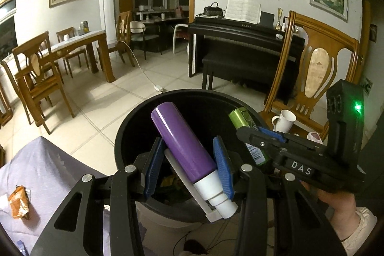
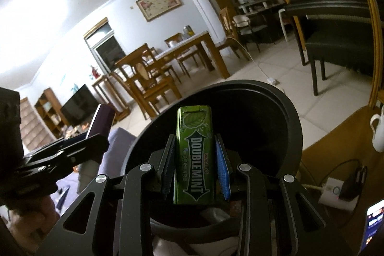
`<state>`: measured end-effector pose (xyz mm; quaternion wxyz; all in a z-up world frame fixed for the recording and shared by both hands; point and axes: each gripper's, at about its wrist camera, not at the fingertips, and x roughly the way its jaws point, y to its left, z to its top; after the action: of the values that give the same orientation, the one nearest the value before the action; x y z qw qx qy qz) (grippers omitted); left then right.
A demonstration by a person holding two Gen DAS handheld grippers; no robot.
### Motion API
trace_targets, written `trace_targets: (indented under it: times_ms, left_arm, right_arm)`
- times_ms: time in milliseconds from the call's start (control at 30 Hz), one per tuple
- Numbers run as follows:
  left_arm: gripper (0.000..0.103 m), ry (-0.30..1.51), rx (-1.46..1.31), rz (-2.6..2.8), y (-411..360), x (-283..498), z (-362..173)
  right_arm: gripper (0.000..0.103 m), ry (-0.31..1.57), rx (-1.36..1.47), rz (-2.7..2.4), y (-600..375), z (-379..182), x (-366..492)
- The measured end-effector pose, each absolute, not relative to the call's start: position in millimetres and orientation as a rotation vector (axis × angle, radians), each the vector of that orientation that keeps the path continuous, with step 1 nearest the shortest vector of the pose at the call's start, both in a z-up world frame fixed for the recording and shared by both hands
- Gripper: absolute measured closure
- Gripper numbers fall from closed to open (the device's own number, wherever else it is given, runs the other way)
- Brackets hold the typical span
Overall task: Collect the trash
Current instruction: 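Carry the spray bottle and Doublemint box to the black bin and release both, then move both open tools back over the table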
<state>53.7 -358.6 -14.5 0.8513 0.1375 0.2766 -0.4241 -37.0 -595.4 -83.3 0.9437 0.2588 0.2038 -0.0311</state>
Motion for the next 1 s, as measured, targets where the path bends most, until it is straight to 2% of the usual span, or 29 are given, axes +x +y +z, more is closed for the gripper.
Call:
trace_targets:
  times_ms: [967,1000]
  left_arm:
    - [0.059,0.628,0.348,-0.864,-389.5,59.2,-31.9]
    - [0.055,0.627,0.352,-0.862,-389.7,58.5,-31.7]
  right_arm:
    - [0.071,0.426,0.559,-0.052,-616.4,-101.3,-34.8]
    - [0.067,0.428,0.561,-0.052,-616.2,-102.0,-34.5]
